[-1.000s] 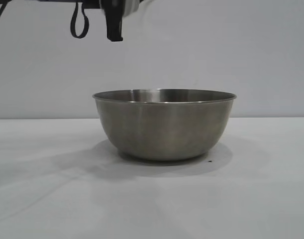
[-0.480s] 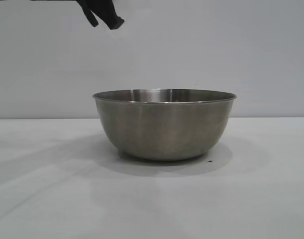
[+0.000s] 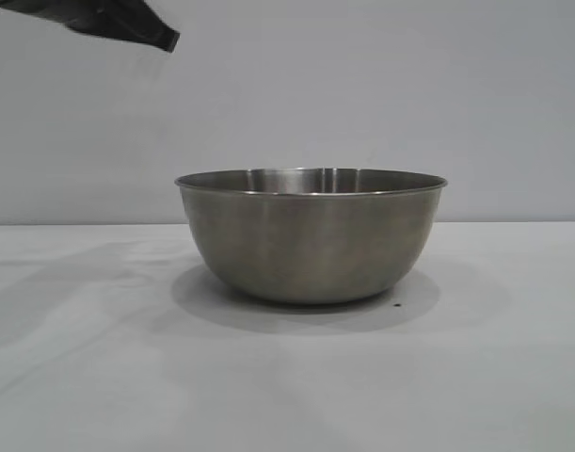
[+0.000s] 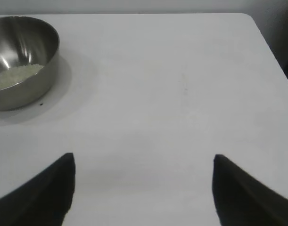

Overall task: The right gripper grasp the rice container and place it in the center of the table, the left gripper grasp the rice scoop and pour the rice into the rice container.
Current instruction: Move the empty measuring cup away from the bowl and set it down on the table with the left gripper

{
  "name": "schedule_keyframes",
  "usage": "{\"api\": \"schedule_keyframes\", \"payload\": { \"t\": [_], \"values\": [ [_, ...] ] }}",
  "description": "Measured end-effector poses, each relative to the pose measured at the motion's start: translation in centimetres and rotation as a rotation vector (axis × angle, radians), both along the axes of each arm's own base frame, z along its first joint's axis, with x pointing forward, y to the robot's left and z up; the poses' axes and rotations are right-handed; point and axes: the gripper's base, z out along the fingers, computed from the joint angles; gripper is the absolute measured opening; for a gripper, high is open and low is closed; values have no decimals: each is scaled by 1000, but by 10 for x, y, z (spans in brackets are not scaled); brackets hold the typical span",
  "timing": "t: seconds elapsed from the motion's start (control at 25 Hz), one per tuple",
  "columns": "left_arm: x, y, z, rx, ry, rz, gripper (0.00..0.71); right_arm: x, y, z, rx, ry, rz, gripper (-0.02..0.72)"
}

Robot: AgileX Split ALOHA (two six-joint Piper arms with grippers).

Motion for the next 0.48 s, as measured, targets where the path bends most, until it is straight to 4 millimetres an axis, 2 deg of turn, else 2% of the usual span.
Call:
{"api": "schedule_keyframes", "payload": {
  "t": [0.24, 0.48],
  "values": [
    [6, 29, -19, -148, 169, 10, 0, 0, 0, 0, 0, 0, 0, 512],
    [-11, 39, -45, -216, 272, -43, 0, 0, 0, 0, 0, 0, 0, 512]
  ]
}}
